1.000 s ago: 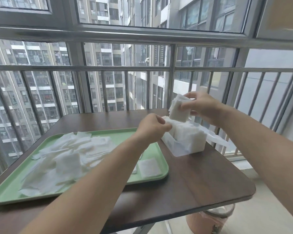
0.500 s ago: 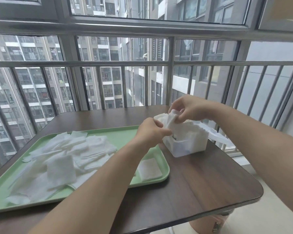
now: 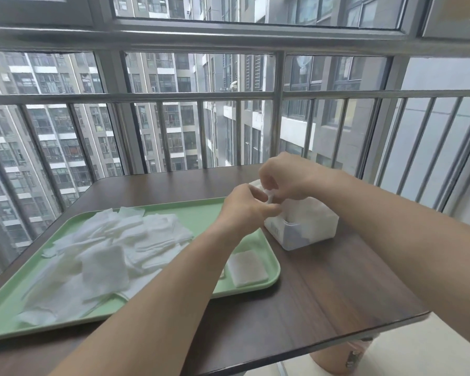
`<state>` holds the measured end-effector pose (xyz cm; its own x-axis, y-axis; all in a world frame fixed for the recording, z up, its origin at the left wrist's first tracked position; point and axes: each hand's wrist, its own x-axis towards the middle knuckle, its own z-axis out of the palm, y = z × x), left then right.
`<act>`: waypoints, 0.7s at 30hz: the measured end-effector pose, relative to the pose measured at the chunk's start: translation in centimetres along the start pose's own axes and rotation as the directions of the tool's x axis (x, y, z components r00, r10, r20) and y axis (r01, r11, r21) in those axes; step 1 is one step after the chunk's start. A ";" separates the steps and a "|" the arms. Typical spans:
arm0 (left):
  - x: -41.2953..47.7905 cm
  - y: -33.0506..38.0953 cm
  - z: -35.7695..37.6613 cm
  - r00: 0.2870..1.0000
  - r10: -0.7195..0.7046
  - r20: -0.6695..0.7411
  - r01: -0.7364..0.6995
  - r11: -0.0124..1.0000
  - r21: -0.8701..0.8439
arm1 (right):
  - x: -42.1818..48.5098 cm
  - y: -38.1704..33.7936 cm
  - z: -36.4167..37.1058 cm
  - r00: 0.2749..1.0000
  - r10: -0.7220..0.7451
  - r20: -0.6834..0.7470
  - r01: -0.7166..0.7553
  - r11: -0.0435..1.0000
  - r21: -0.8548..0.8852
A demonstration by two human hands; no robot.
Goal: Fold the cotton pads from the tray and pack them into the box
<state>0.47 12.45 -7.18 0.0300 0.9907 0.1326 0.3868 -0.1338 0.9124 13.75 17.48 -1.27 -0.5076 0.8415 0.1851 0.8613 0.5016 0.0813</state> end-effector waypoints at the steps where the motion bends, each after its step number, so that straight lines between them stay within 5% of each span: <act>1: 0.1 0.0 0.0 1.000 0.002 -0.002 -0.002 1.000 0.003 | -0.1 0.0 0.0 1.000 0.005 -0.011 -0.004 1.000 0.019; 8: -0.5 0.7 -0.6 1.000 0.005 -0.004 -0.005 0.998 0.055 | -0.9 -0.1 -0.1 0.998 0.023 -0.059 -0.018 0.997 0.074; 14: -1.5 3.4 -4.3 0.982 -0.001 -0.190 -0.006 0.999 -0.036 | -2.8 -3.5 -1.5 0.952 0.054 -0.303 0.012 0.977 0.213; 21: -2.8 4.4 -9.0 0.974 -0.046 -0.221 0.063 0.995 0.071 | -2.2 -7.9 0.3 0.987 -0.101 0.124 0.065 0.962 0.265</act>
<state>-6.18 8.84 -0.07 -0.1924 0.9660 0.1730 0.4524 -0.0691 0.8891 8.08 11.73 -2.59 -0.5909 0.8050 0.0532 0.7891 0.5905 -0.1694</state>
